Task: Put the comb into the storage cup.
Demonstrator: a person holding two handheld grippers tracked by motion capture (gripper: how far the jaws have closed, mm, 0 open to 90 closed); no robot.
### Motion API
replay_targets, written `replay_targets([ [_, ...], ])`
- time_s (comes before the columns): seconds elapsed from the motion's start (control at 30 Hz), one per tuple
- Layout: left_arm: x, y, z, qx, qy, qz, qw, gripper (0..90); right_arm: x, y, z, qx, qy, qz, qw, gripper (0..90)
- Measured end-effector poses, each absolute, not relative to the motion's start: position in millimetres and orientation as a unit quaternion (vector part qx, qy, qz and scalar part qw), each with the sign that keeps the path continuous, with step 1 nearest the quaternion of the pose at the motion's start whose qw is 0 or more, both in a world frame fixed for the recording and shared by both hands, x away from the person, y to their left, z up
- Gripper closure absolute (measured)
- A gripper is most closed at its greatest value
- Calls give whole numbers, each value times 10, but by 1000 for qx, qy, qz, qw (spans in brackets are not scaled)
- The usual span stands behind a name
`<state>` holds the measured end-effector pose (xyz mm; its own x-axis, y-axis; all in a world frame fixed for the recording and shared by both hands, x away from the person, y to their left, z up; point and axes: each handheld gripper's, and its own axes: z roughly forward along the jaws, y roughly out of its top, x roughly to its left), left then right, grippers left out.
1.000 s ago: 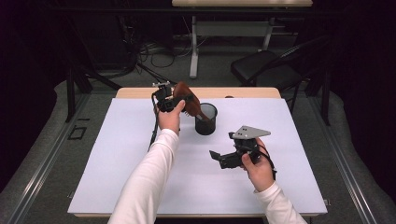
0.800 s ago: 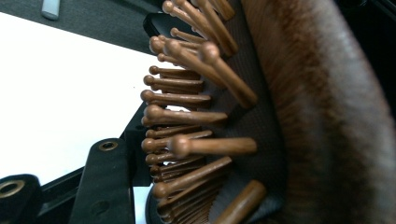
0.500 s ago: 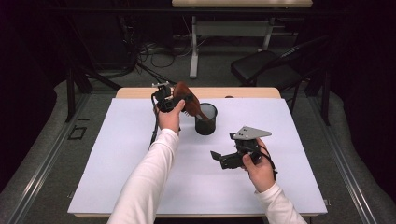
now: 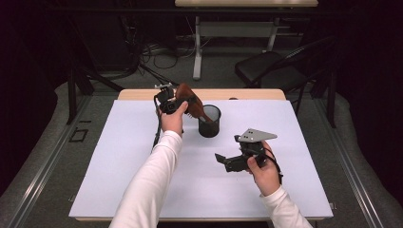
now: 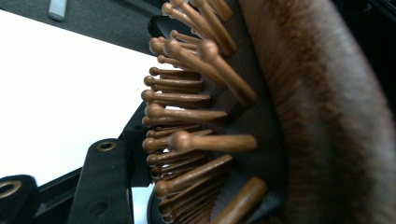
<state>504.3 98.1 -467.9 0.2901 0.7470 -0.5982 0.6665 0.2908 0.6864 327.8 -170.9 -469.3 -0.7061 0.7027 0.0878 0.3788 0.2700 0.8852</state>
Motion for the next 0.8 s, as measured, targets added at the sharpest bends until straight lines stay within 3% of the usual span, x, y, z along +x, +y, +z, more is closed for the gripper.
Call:
replay_targets([
  [0.8,5036,966,-4678,596,592,39,541,435,3277,-1720,-4696,350,778,495,164,16],
])
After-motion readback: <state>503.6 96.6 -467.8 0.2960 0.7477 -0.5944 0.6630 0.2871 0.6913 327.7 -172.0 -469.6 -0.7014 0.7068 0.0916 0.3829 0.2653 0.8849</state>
